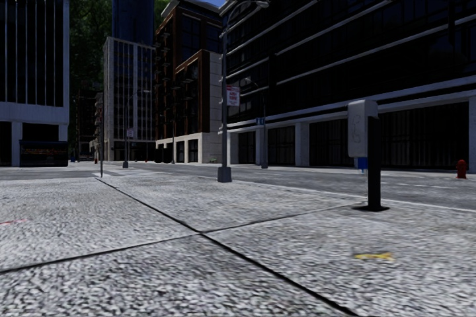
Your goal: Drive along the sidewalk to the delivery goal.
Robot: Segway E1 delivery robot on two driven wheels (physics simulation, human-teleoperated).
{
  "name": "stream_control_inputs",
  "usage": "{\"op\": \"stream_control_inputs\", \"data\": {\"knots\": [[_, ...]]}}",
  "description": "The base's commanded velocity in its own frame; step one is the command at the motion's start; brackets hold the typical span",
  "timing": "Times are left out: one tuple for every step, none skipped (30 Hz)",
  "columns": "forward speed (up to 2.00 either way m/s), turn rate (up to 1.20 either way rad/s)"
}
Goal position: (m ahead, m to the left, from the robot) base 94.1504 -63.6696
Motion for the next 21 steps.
{"op": "stream_control_inputs", "data": {"knots": [[2.0, 0.47], [2.0, 0.47], [2.0, 0.47], [2.0, 0.46], [2.0, 0.46], [2.0, 0.46], [2.0, 0.45], [2.0, 0.44], [2.0, 0.43], [2.0, 0.42], [2.0, 0.41], [2.0, 0.41], [2.0, 0.38], [2.0, 0.38], [2.0, 0.33], [2.0, 0.0], [2.0, 0.0], [2.0, 0.0], [2.0, 0.0], [2.0, 0.0], [2.0, 0.0]]}}
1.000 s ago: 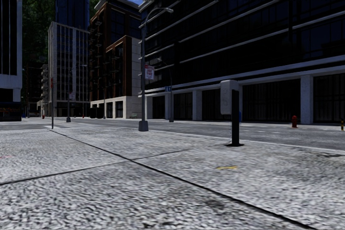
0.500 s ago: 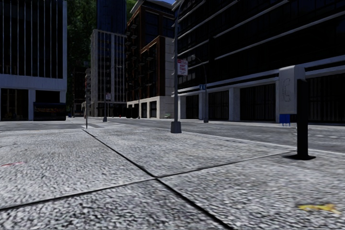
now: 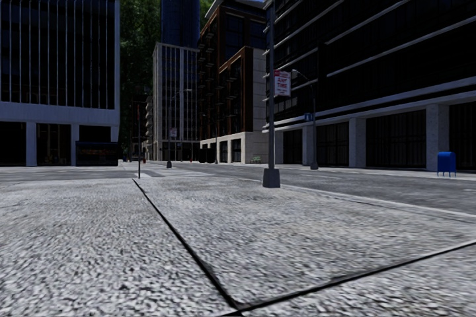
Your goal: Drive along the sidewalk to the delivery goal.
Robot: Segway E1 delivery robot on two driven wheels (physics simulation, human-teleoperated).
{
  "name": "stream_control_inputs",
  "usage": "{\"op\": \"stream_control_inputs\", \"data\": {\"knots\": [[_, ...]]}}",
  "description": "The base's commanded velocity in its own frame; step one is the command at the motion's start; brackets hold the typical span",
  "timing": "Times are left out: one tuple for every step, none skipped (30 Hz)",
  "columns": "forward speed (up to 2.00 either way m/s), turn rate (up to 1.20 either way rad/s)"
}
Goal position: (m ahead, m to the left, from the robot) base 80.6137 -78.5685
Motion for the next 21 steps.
{"op": "stream_control_inputs", "data": {"knots": [[2.0, 0.0], [2.0, 0.0], [2.0, 0.0], [2.0, 0.0], [2.0, 0.0], [2.0, 0.0], [2.0, 0.0], [2.0, 0.0], [2.0, 0.0], [2.0, 0.0], [2.0, 0.0], [2.0, 0.0], [2.0, 0.0], [2.0, 0.0], [2.0, 0.0], [2.0, 0.0], [2.0, 0.0], [2.0, 0.0], [2.0, 0.0], [2.0, 0.0], [2.0, 0.0]]}}
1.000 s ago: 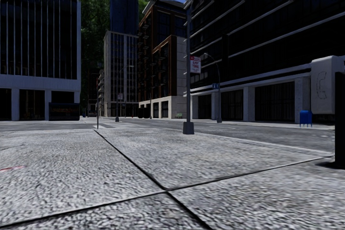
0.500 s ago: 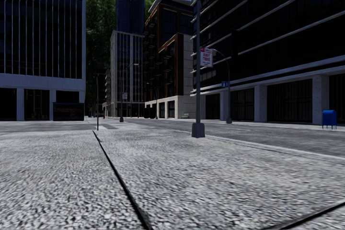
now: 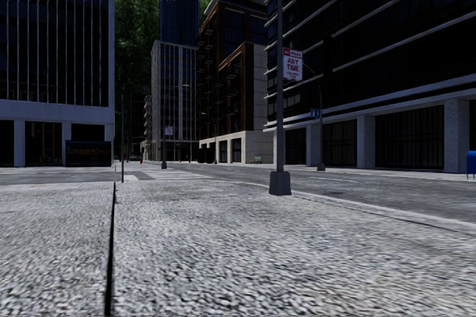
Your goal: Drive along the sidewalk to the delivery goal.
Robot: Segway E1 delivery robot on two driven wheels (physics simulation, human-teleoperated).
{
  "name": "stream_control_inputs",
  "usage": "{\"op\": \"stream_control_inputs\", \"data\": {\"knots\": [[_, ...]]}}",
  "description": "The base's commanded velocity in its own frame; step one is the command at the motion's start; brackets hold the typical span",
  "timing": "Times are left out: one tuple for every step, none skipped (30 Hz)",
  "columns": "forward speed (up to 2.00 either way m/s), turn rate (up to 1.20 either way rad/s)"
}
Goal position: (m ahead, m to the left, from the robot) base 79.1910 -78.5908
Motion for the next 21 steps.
{"op": "stream_control_inputs", "data": {"knots": [[2.0, 0.0], [2.0, 0.0], [2.0, 0.0], [2.0, 0.0], [2.0, 0.0], [2.0, 0.0], [2.0, 0.0], [2.0, 0.0], [2.0, 0.0], [2.0, 0.0], [2.0, 0.0], [2.0, 0.0], [2.0, 0.0], [2.0, 0.0], [2.0, 0.0], [2.0, 0.0], [2.0, 0.0], [2.0, 0.0], [2.0, 0.03], [2.0, 0.03], [2.0, 0.1]]}}
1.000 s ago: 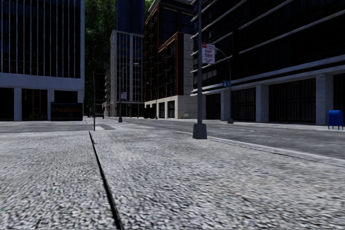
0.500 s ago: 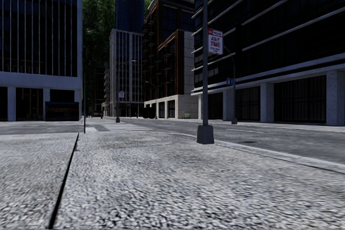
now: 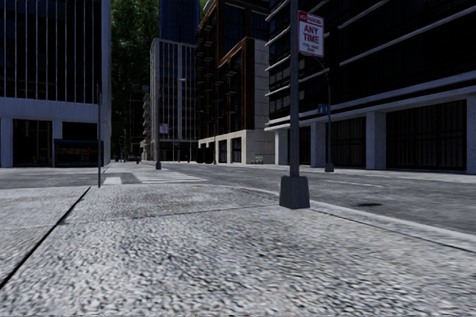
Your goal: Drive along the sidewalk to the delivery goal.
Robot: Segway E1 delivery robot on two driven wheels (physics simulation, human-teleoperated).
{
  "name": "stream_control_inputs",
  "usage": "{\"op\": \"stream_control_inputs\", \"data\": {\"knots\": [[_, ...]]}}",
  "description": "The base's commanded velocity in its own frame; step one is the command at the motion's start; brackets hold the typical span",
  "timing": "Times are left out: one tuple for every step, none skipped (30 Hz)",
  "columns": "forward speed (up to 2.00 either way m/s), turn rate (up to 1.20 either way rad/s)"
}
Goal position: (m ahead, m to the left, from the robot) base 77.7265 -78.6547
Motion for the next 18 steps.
{"op": "stream_control_inputs", "data": {"knots": [[2.0, 0.17], [2.0, 0.19], [2.0, 0.26], [2.0, 0.29], [2.0, 0.32], [2.0, 0.33], [2.0, 0.34], [2.0, 0.34], [2.0, 0.34], [2.0, 0.34], [2.0, 0.34], [2.0, 0.34], [2.0, 0.34], [2.0, 0.34], [2.0, 0.34], [2.0, 0.34], [2.0, 0.34], [2.0, 0.29]]}}
